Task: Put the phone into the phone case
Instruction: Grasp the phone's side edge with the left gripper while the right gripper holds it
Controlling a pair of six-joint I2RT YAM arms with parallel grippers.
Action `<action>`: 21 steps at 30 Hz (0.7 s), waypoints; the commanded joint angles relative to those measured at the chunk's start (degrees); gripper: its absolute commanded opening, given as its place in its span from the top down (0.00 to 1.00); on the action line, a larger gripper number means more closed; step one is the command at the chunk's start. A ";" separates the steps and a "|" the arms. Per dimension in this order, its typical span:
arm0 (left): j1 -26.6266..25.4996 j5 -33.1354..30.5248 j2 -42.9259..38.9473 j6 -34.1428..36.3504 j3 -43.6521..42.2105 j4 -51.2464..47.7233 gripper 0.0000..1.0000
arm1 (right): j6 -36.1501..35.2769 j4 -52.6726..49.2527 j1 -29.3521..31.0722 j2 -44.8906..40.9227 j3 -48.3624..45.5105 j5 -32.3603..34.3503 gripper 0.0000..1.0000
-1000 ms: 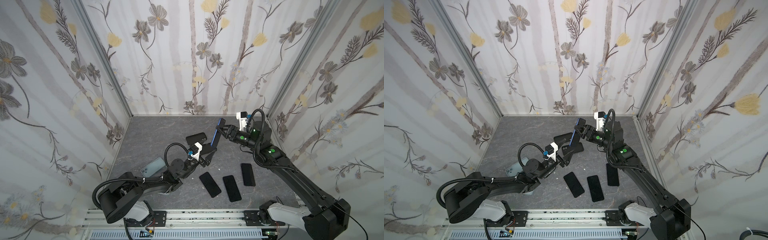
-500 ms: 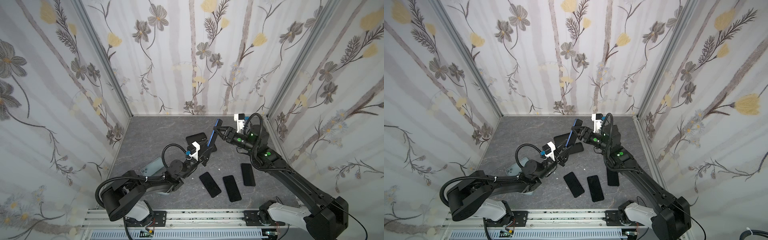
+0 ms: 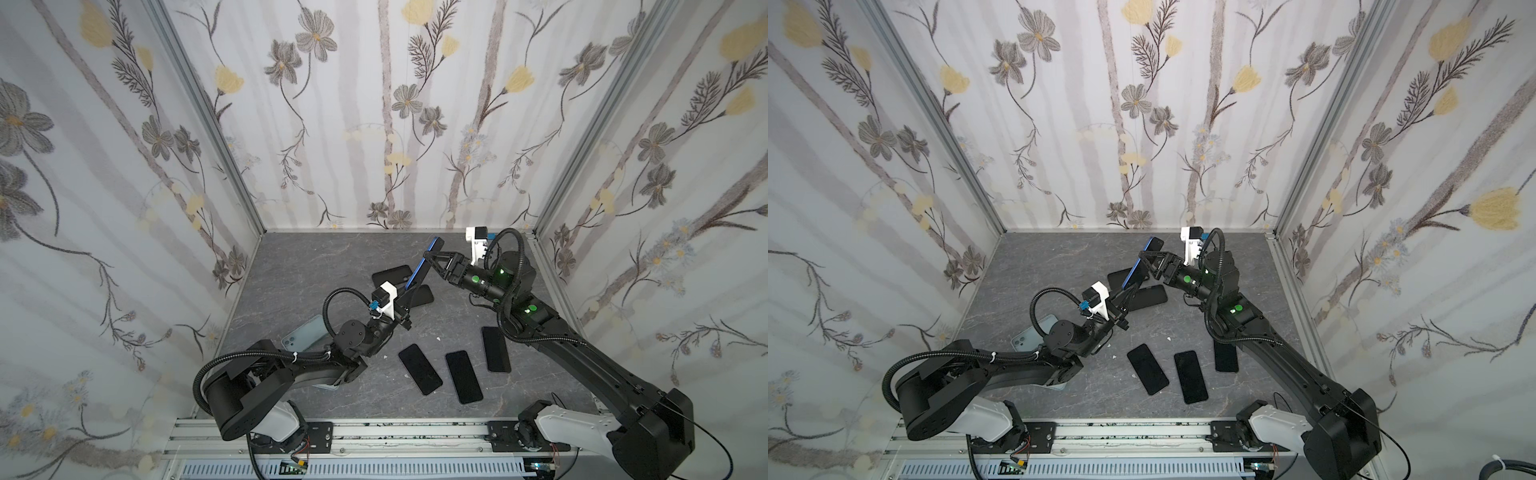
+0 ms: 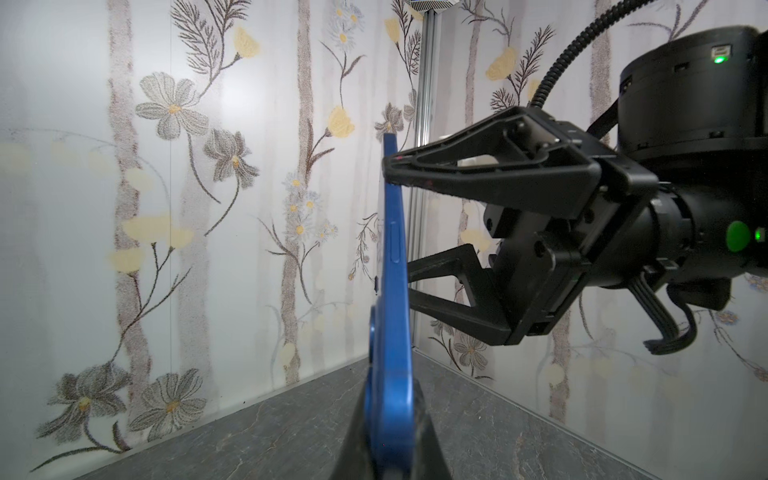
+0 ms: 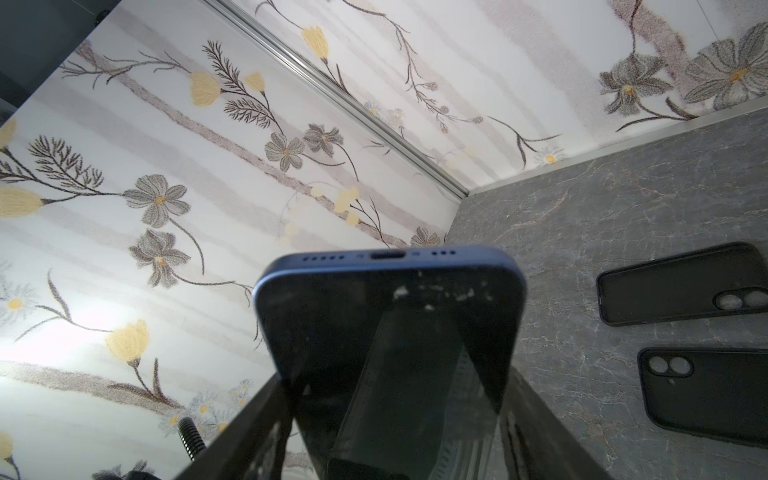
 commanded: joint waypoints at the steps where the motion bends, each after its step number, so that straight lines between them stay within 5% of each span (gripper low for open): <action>1: -0.11 2.05 -0.79 -1.87 -0.34 4.72 1.00 | -0.25 4.98 0.10 -0.63 -0.20 -0.60 0.38; 7: -0.13 0.71 -3.44 -5.08 -0.73 2.49 1.00 | -4.63 1.59 0.16 -2.73 0.84 1.26 0.00; 14: -0.07 -2.07 -14.32 -8.56 1.28 -14.78 1.00 | -15.17 -6.13 -0.87 -8.05 4.70 6.87 0.00; 21: 0.46 -2.01 -26.29 -8.76 9.52 -44.05 1.00 | -27.19 -11.39 -3.35 -9.99 12.46 0.44 0.00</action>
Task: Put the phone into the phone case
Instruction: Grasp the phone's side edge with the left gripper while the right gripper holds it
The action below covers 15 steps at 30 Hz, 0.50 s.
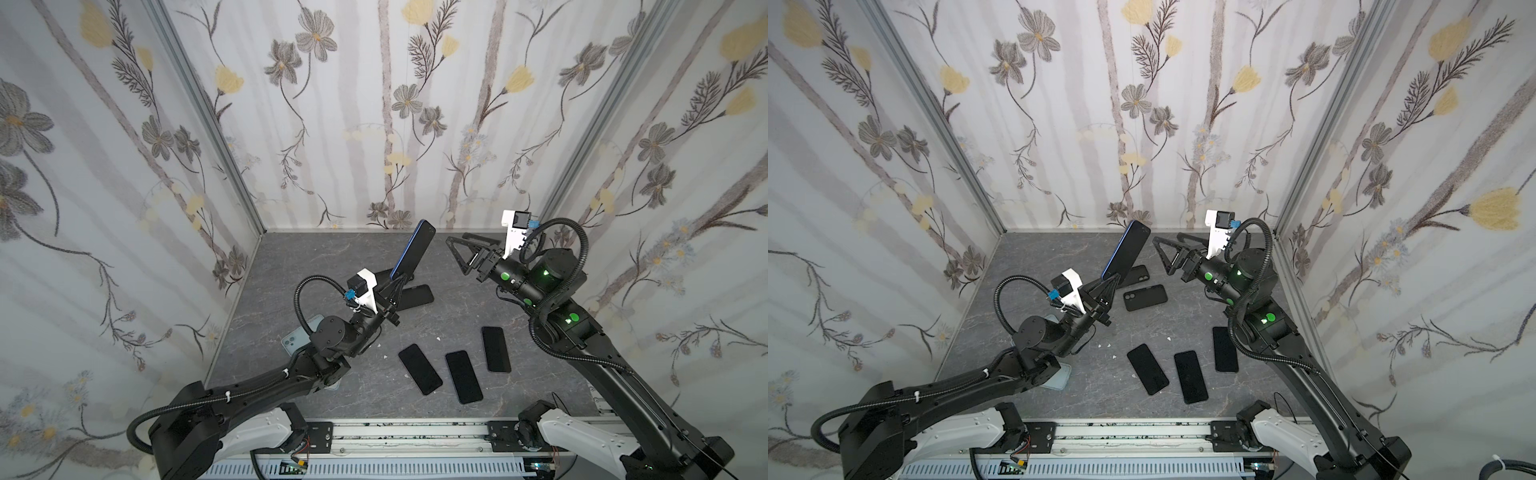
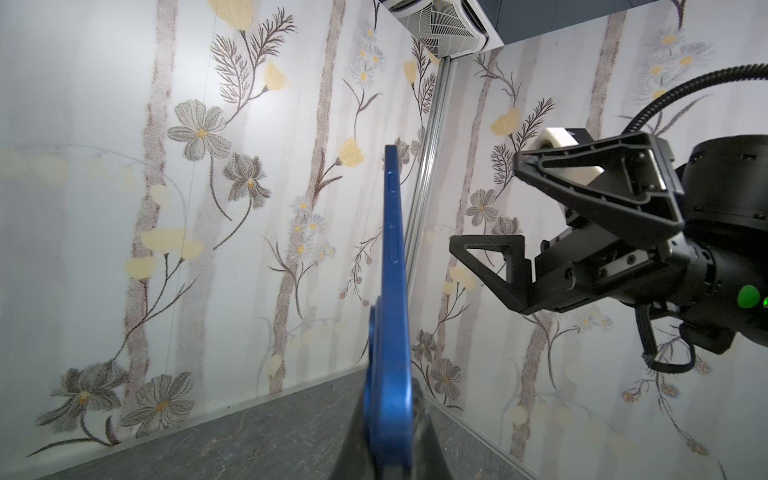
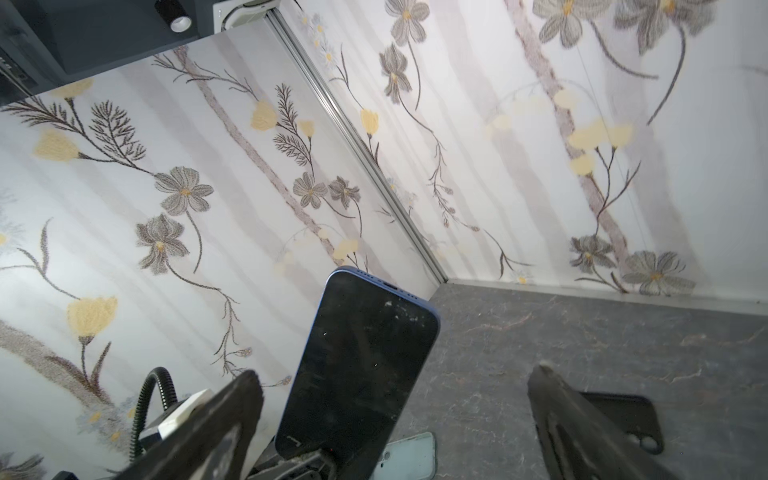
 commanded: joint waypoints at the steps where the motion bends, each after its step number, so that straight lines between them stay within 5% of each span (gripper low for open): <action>1: 0.48 1.18 -4.03 -0.17 4.88 -18.61 1.00 | -8.53 -2.36 -1.30 -0.17 3.46 -6.87 0.00; 7: 1.38 3.27 -7.73 -2.65 10.25 -34.06 1.00 | -9.38 -0.93 -8.22 2.94 7.58 -26.34 0.06; 15: 4.27 10.47 -10.77 -6.85 16.59 -46.92 1.00 | -13.27 -3.42 -11.87 4.41 10.18 -30.11 0.20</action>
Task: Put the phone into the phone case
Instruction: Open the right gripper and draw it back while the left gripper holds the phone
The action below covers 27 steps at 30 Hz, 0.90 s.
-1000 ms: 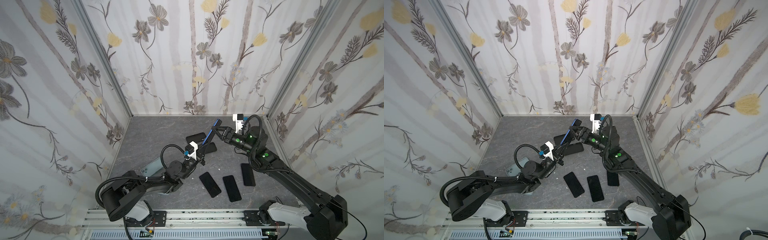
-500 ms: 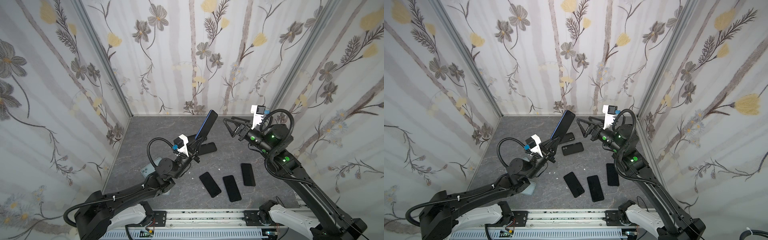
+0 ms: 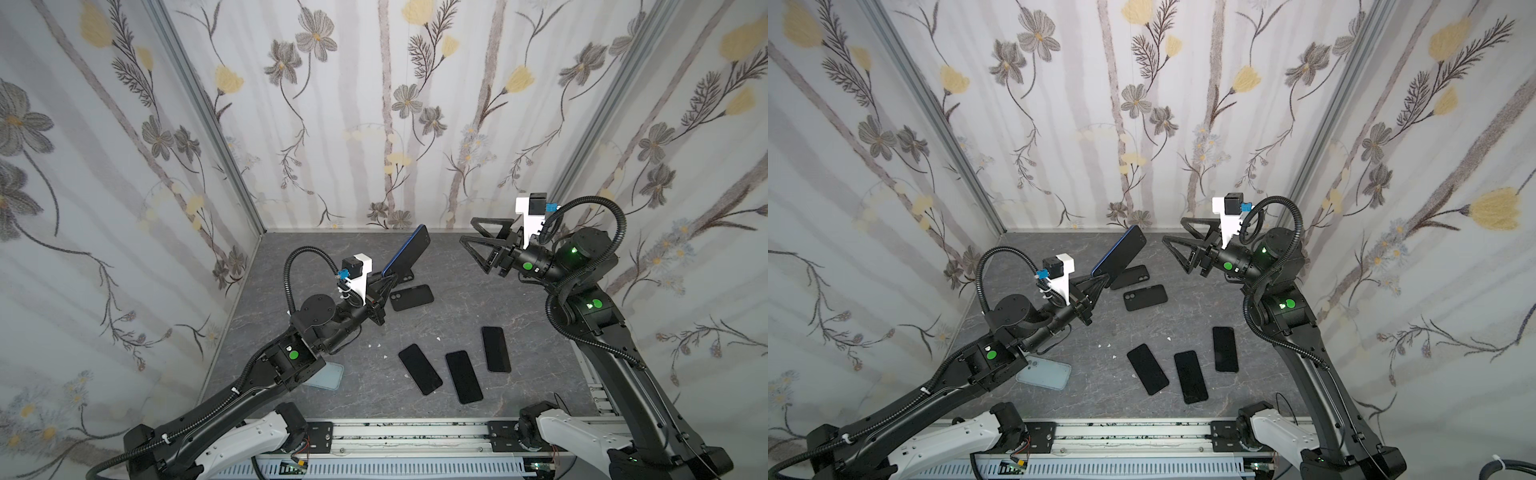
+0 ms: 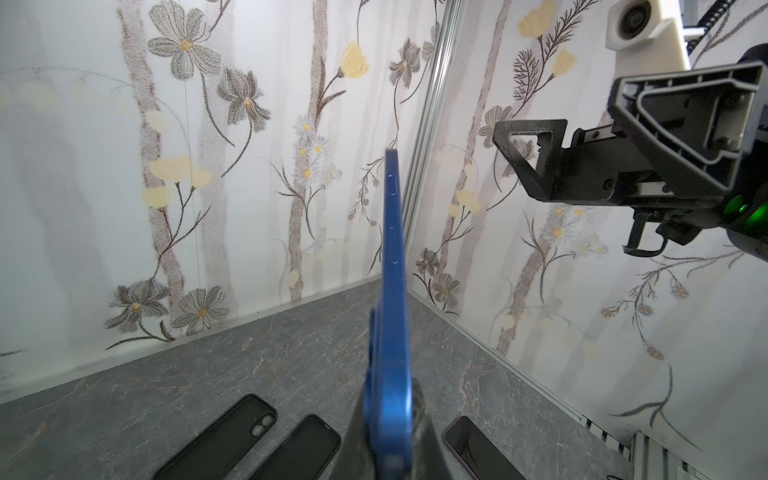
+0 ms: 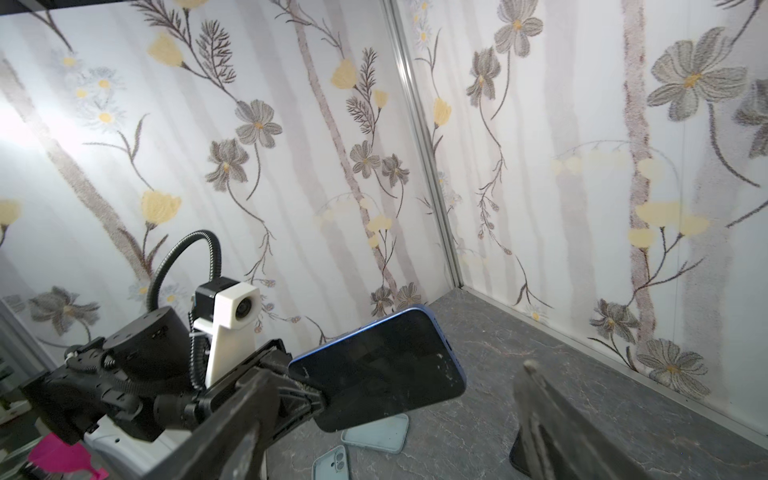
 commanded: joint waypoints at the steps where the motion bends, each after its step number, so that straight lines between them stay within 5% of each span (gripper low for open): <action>1: 1.13 4.43 -0.32 -3.16 2.94 -5.73 1.00 | -2.86 -0.70 -0.69 0.81 1.60 -5.58 0.22; 7: 2.81 7.62 0.04 -6.92 6.46 -12.47 1.00 | -0.25 0.22 -0.69 0.56 1.63 -4.84 0.32; 11: 5.46 5.33 0.02 -11.56 8.17 -17.30 1.00 | 1.85 -0.40 -0.69 3.32 3.93 -3.56 0.55; 19: 10.97 14.26 2.34 -17.74 12.97 -21.51 1.00 | 3.44 -7.84 -0.57 6.98 10.69 7.82 0.53; 27: 13.44 20.52 8.70 -20.94 19.84 -25.58 1.00 | 1.03 -17.05 -0.43 6.92 12.90 10.21 0.54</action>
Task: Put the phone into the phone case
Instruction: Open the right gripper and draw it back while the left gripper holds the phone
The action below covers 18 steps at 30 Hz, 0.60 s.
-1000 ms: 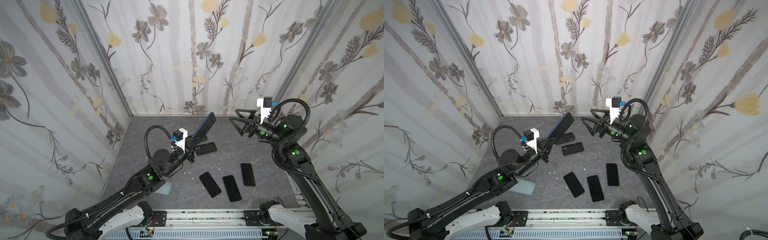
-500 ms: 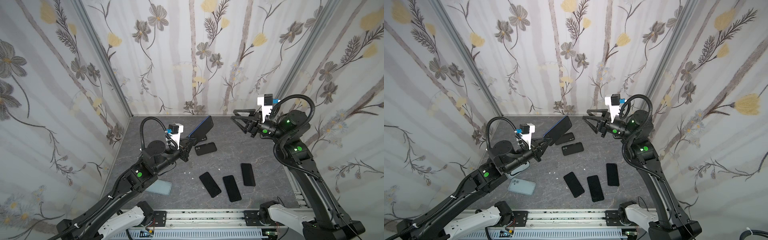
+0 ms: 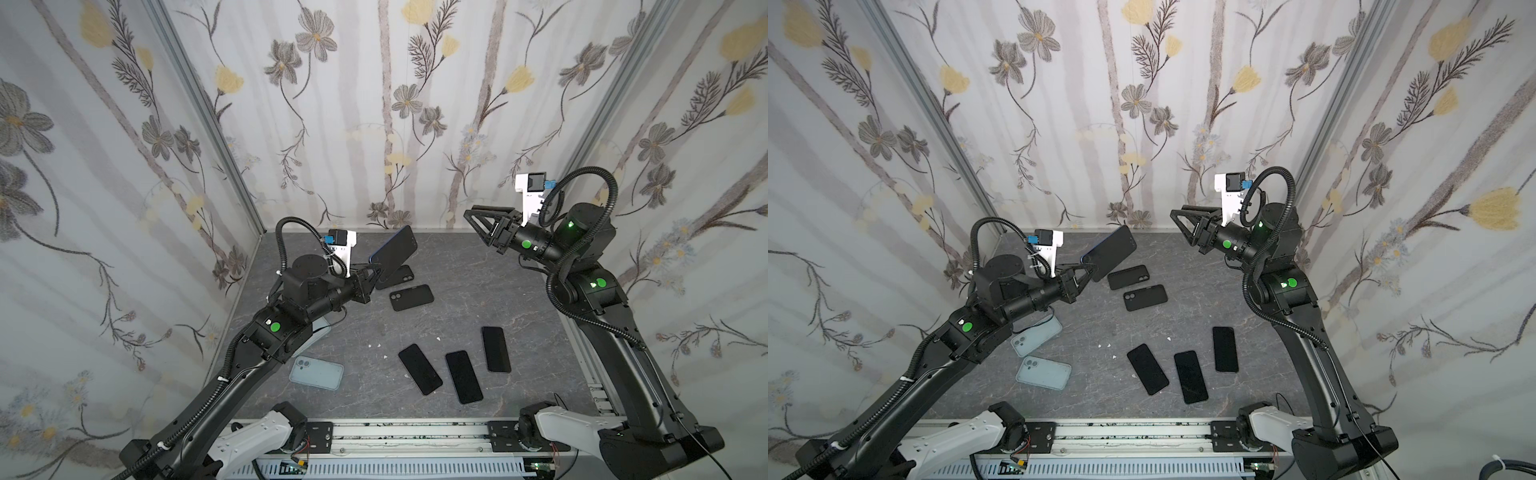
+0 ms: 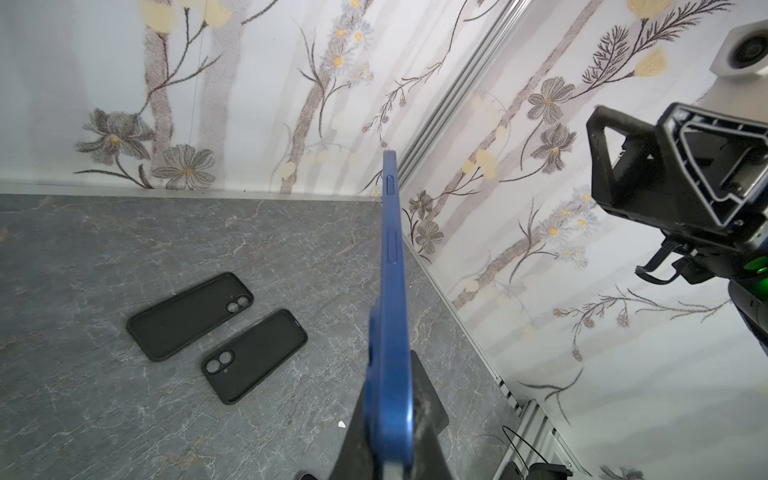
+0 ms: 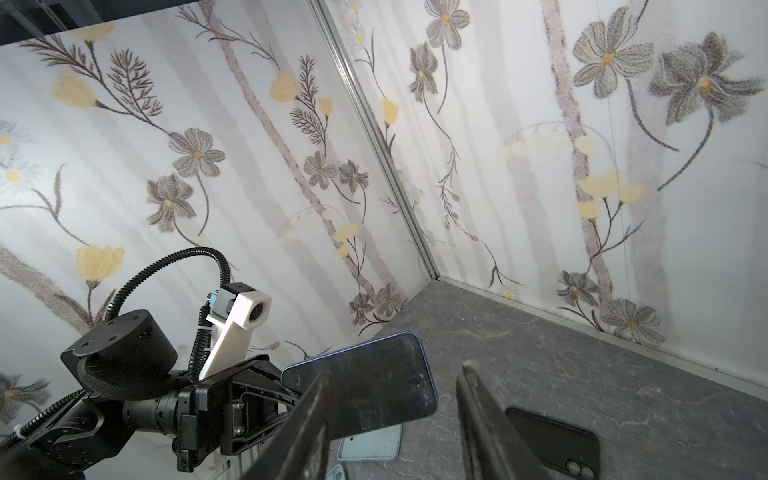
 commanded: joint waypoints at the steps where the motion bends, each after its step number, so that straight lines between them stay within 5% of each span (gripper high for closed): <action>1: 0.36 3.69 1.75 -2.33 2.66 -0.51 1.00 | -3.35 -5.92 0.05 0.54 2.01 1.84 0.54; 10: 0.44 2.79 2.05 -4.23 1.94 0.62 1.00 | -11.31 -15.26 0.06 3.10 5.26 -2.17 0.46; 18: 1.14 8.43 4.64 -1.94 1.17 4.53 1.00 | -13.37 -9.14 -0.03 2.02 -0.14 -12.24 0.34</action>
